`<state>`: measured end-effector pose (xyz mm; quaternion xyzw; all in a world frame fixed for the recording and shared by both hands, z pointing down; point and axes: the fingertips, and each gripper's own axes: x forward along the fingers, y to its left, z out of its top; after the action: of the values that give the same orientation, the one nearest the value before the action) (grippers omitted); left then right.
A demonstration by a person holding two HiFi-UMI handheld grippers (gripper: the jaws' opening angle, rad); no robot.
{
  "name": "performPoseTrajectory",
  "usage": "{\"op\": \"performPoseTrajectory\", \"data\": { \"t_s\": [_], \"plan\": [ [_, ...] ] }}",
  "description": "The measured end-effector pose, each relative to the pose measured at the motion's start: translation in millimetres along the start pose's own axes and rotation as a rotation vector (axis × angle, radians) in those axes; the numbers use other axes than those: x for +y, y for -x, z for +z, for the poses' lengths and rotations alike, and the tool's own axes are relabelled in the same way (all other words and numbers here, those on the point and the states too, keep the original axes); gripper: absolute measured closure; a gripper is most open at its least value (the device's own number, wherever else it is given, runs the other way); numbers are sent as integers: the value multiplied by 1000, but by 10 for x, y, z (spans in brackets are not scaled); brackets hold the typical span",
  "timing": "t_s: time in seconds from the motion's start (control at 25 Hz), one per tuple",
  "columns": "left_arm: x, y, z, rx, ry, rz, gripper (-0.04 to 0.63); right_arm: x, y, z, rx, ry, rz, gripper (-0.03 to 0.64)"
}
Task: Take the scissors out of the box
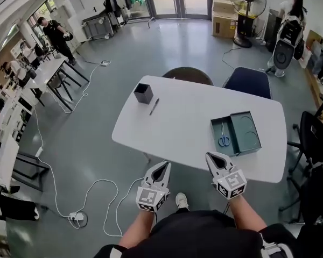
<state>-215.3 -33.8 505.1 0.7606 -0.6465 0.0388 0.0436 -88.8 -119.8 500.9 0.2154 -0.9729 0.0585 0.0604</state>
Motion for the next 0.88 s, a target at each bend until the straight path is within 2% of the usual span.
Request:
{"op": "performPoseTrajectory", "data": {
  "t_s": [0.24,0.48,0.68,0.88],
  "plan": [
    [246,-334,9,3,-2,-87,583,-261,-148,-36,7,-27,-122,612],
    [253,-761,12,13,4,-173,583,-630,-136,-111,32,-42,-232,611],
    [143,-1259,155,-15,-7,-260,583,-1028,-179,-145,32,-109,-286,611],
    [85,-1695,270,-25,-31,-299,583,-1419,-250,-103,29,-107,-314,611]
  ]
}}
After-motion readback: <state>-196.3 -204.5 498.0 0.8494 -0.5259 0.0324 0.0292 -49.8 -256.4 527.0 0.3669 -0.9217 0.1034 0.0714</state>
